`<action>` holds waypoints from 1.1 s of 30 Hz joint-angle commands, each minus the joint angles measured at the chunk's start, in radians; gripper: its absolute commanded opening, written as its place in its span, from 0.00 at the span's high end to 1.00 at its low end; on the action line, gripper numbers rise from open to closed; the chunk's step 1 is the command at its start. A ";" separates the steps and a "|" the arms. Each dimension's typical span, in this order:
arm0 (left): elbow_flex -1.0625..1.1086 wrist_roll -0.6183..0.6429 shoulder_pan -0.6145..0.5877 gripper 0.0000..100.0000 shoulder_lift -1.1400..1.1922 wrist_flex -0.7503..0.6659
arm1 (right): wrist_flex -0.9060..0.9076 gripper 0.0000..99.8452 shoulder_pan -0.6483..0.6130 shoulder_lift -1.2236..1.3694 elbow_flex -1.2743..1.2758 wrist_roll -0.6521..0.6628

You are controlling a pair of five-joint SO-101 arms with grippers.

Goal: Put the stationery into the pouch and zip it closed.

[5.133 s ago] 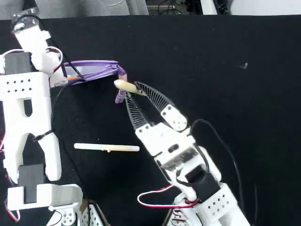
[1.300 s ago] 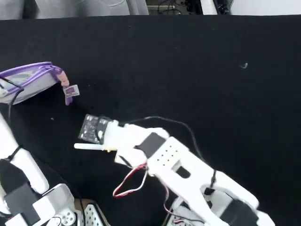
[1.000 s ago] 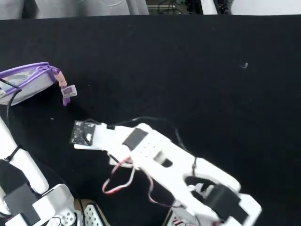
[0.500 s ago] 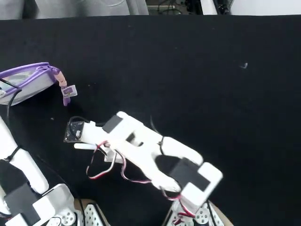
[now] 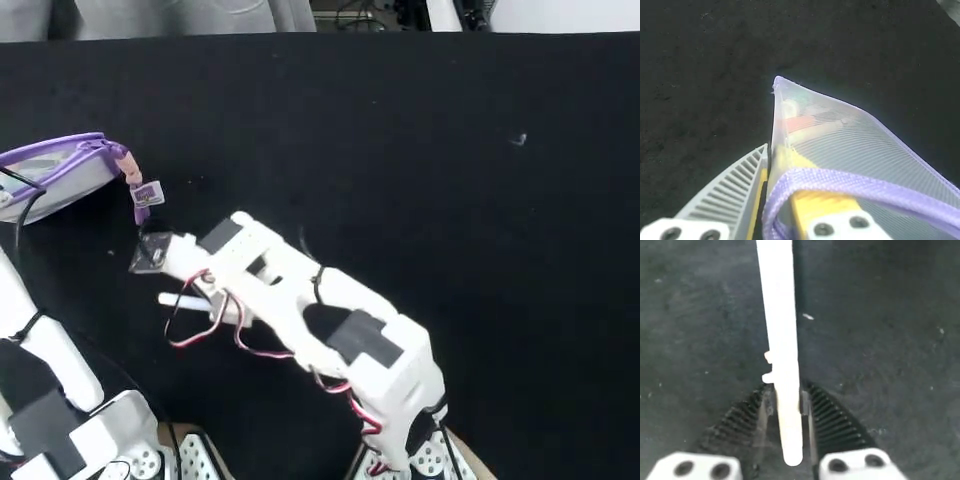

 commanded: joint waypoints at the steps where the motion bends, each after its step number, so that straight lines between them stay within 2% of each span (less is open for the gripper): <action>1: -0.062 0.009 -0.008 0.97 -0.021 -0.015 | 0.012 0.99 0.068 -0.019 -0.050 -0.018; 7: -0.068 0.011 -0.004 0.97 -0.021 -0.015 | 0.009 0.99 0.163 -0.202 -0.019 -0.061; 12: -0.074 0.011 0.082 0.97 -0.023 0.006 | 0.006 0.99 0.262 -0.433 0.018 -0.135; 16: -0.148 0.009 0.153 0.97 -0.021 0.087 | -0.006 0.99 0.344 -0.587 0.033 -0.186; 20: -0.265 0.009 0.219 0.97 -0.021 0.195 | -0.092 0.99 0.410 -0.731 0.081 -0.259; 27: -0.351 0.009 0.383 0.97 -0.018 0.318 | -0.307 0.99 0.428 -1.000 0.237 -0.278; 33: -0.349 0.009 0.498 0.97 -0.018 0.381 | -0.470 0.99 0.374 -1.216 0.357 -0.272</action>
